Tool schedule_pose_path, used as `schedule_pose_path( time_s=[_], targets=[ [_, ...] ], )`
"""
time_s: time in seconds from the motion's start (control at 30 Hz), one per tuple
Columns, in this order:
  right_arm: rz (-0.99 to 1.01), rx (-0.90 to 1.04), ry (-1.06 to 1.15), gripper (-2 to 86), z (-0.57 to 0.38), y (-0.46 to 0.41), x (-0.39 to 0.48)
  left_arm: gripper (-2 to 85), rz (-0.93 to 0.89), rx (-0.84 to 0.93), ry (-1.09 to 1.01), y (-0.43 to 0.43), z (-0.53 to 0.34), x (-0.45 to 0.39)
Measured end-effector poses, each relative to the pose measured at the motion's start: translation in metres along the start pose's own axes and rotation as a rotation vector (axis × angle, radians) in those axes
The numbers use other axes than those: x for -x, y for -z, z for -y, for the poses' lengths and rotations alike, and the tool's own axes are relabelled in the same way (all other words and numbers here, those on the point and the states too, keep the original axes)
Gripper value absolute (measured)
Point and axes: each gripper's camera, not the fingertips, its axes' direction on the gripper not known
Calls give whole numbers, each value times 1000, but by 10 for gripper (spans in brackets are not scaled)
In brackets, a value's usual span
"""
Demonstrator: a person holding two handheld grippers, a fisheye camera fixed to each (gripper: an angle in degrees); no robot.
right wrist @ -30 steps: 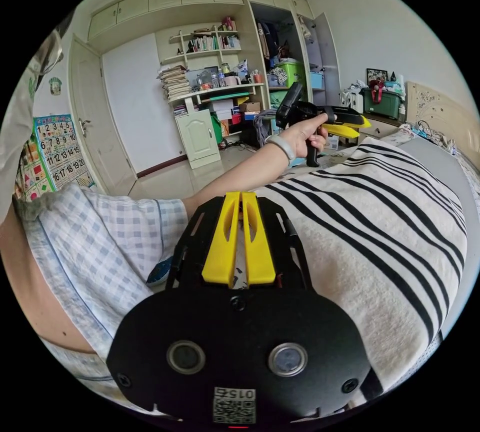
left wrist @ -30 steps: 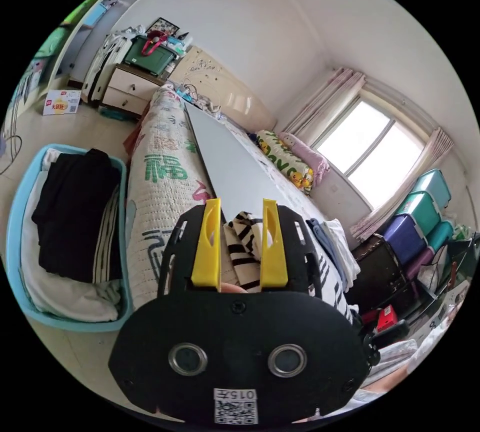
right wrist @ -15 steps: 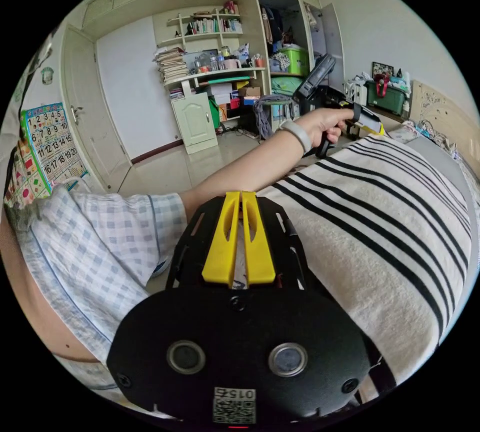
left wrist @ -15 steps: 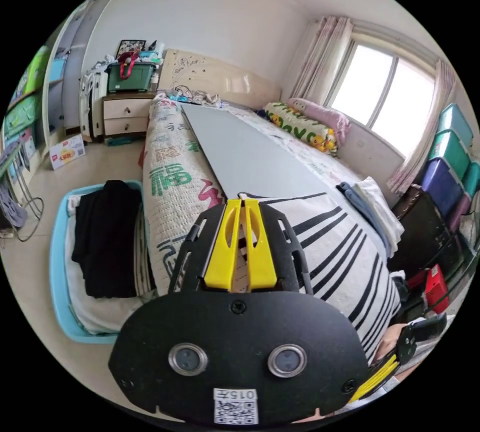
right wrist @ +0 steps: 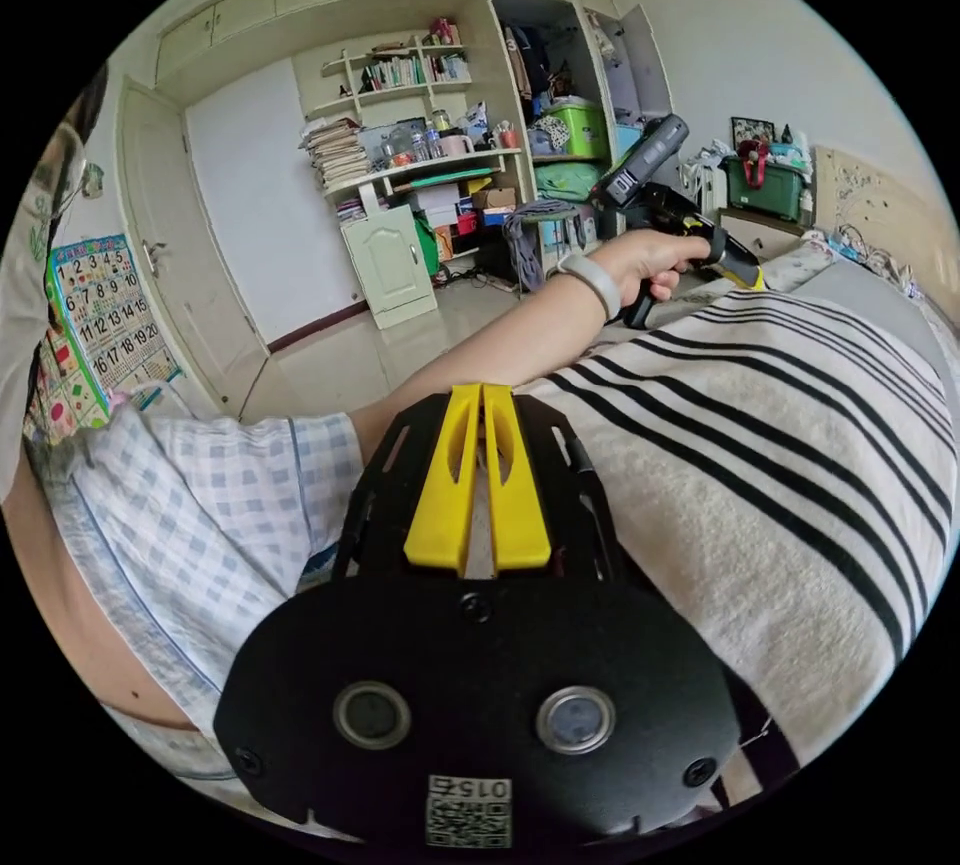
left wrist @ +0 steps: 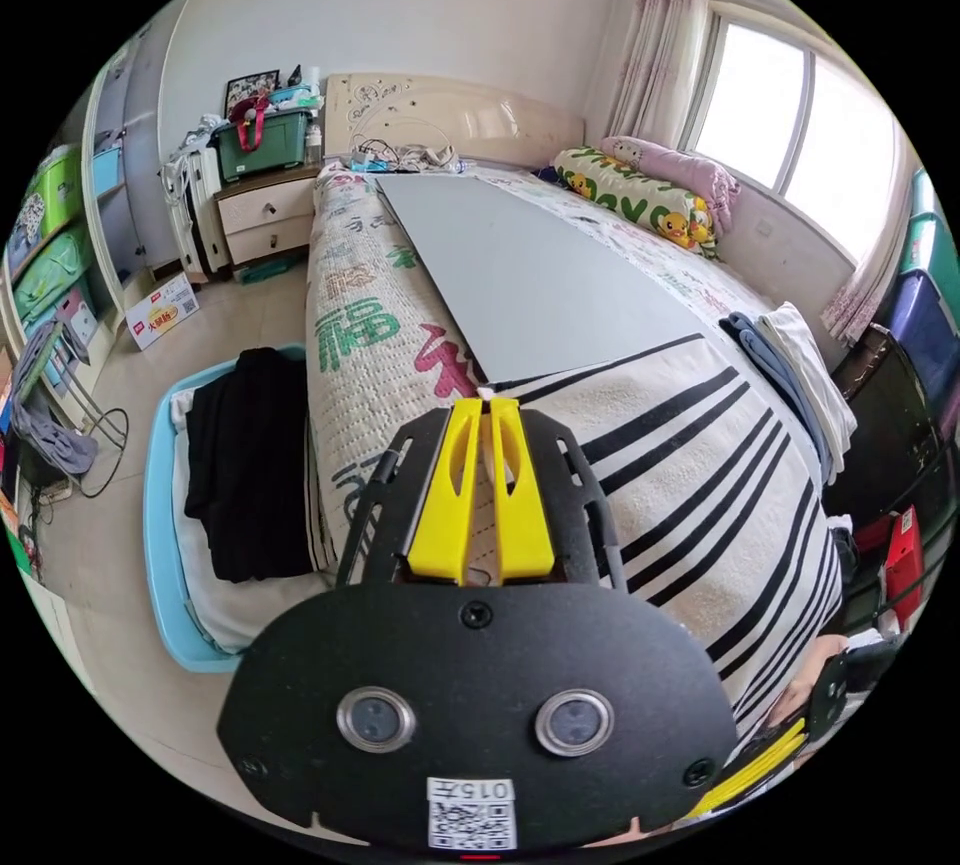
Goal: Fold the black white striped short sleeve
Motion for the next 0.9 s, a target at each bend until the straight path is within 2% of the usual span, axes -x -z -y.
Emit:
schedule_pose_path(
  time_s=[0.1, 0.27, 0.37, 0.43, 0.57, 0.67, 0.73, 0.8, 0.9],
  targets=[
    [-24, 15, 28, -1, 8, -2, 6, 10, -25, 5, 12, -5, -8, -6],
    [90, 67, -27, 9, 22, 2, -5, 19, -60, 26, 15, -16, -21, -11],
    [81, 172, -21, 34, 37, 7, 3, 36, -78, 9, 32, -20, -31, -9],
    [131, 256, 49, 68, 46, 22, 18, 60, -93, -24, 113, -20, -43, 6],
    [202, 223, 107, 90, 58, 77, 22, 71, -186, -85, 264, -17, -68, 42],
    [-67, 116, 88, 79, 75, 132, 1, 85, -323, -101, 313, -24, -83, 65],
    [-380, 68, 3, 60, 85, 156, -34, 120, -431, -64, 317, -41, -86, 74],
    [-468, 67, -109, 32, 91, 164, -69, 138, -477, -16, 294, -57, -84, 75],
    [-378, 119, -282, 5, 99, 159, -120, 159, -472, 67, 253, -80, -77, 71]
  ],
)
